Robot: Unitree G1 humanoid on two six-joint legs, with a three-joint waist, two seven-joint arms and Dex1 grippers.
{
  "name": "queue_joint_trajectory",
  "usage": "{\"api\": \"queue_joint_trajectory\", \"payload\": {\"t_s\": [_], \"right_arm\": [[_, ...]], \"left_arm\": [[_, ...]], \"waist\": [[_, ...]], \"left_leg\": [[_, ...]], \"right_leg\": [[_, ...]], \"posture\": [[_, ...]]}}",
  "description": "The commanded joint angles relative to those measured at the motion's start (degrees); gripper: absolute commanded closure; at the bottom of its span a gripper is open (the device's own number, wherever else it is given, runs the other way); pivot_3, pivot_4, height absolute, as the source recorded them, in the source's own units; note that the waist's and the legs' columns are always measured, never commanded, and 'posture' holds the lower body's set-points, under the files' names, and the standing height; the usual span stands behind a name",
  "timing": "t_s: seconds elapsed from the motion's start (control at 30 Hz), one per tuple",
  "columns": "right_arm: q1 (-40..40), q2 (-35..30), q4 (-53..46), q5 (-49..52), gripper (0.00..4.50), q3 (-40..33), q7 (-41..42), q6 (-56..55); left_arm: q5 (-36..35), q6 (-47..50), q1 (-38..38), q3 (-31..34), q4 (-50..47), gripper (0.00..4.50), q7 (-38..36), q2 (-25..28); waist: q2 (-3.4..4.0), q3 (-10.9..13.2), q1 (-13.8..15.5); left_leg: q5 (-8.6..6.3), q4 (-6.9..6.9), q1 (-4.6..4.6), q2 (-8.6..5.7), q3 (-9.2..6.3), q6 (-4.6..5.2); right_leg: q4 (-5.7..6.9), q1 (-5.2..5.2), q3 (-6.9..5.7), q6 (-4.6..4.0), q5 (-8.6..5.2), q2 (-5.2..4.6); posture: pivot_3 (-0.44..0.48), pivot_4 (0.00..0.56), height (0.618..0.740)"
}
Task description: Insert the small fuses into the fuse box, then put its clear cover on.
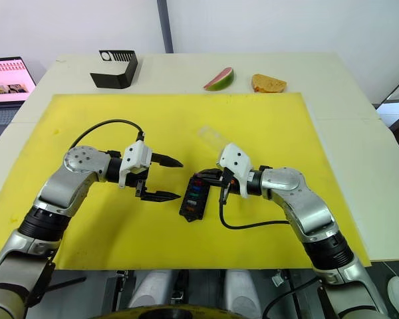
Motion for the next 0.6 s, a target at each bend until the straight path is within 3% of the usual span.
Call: {"api": "queue_joint_trajectory", "payload": {"t_s": [0.03, 0.6], "right_arm": [[-0.71, 0.27, -0.63, -0.29, 4.5, -0.15, 0.38, -1.49], [0.5, -0.35, 0.64, -2.05, 4.5, 0.14, 0.92, -3.87]], "left_arm": [[-0.23, -1.32, -0.76, 0.72, -1.56, 0.16, 0.22, -0.06], [-0.08, -2.01, -0.74, 0.57, -1.36, 0.16, 0.36, -0.03]], "waist": [[0.0, 0.0, 0.0], [0.0, -0.01, -0.01]], "left_leg": [[0.0, 0.0, 0.0, 0.0, 0.0, 0.0], [0.04, 0.01, 0.01, 0.0, 0.0, -0.06]], "right_leg": [[0.0, 0.0, 0.0, 0.0, 0.0, 0.0], [0.01, 0.0, 0.0, 0.0, 0.0, 0.01]], "posture": [[0.0, 0.15, 0.74], [0.0, 0.15, 0.74]]}}
